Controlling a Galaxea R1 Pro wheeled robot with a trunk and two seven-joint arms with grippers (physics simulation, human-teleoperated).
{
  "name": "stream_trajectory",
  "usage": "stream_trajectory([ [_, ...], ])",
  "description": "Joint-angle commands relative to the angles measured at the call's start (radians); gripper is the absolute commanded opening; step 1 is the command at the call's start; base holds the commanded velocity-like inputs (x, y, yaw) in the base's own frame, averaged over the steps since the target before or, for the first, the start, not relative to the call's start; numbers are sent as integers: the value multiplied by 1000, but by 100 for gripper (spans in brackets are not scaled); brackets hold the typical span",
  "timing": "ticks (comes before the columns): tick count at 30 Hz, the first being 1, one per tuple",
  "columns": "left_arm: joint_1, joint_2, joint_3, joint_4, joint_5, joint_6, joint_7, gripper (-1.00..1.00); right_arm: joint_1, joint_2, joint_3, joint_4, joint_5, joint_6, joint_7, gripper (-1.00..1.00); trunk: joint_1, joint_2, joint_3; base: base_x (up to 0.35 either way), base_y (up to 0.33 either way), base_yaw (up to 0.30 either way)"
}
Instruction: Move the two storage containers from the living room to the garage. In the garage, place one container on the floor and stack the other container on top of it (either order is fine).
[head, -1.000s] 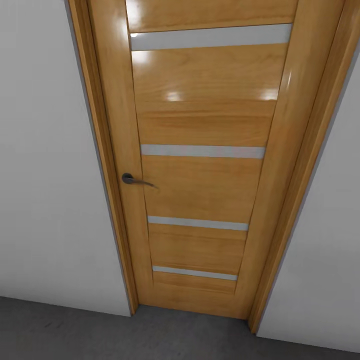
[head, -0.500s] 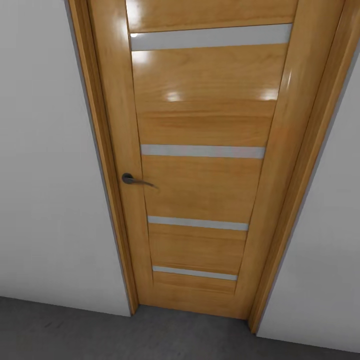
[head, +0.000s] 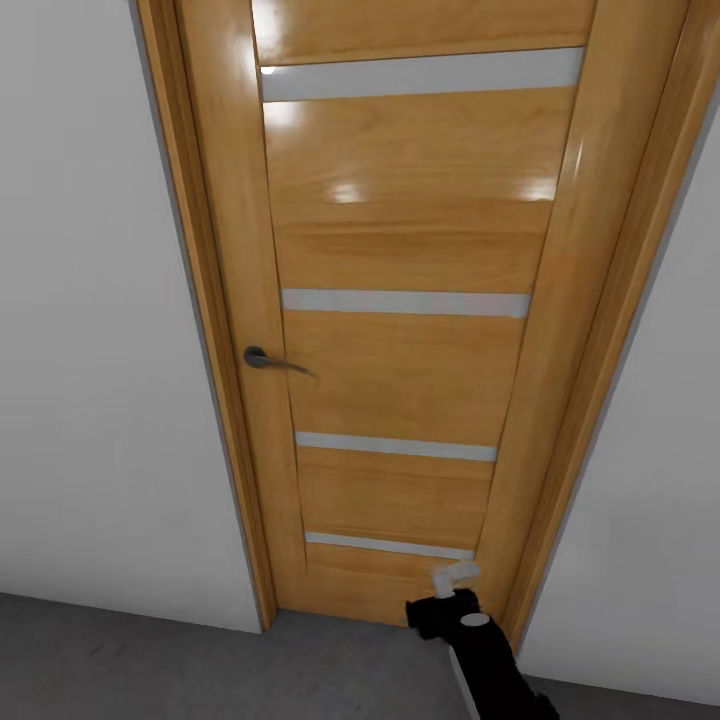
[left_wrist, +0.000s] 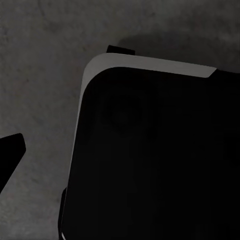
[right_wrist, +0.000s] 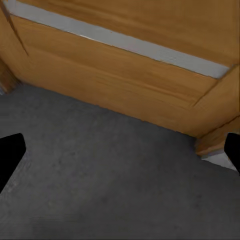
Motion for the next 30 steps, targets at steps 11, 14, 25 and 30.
stream_trajectory([
  [11, 0, -2, 5, -1, 3, -2, -1, 100, -253, 16, 288, -62, 14, 29, -13, 100, 0, -1, -1, 0, 0, 0],
  [14, 0, -2, 5, -2, 2, -2, -1, 100, -345, 16, 333, -56, 15, 11, -6, 100, 0, -1, -1, 0, 0, 0],
  [25, 0, -2, -2, -2, -1, 3, -7, 100, -438, 16, 400, 36, 19, -162, 6, 100, 0, -1, -1, 53, 0, 0],
  [30, 0, 0, -1, -2, -1, 2, -9, 100, -440, 16, 439, 55, 24, -188, 5, 100, 0, -1, -1, 286, 0, 0],
])
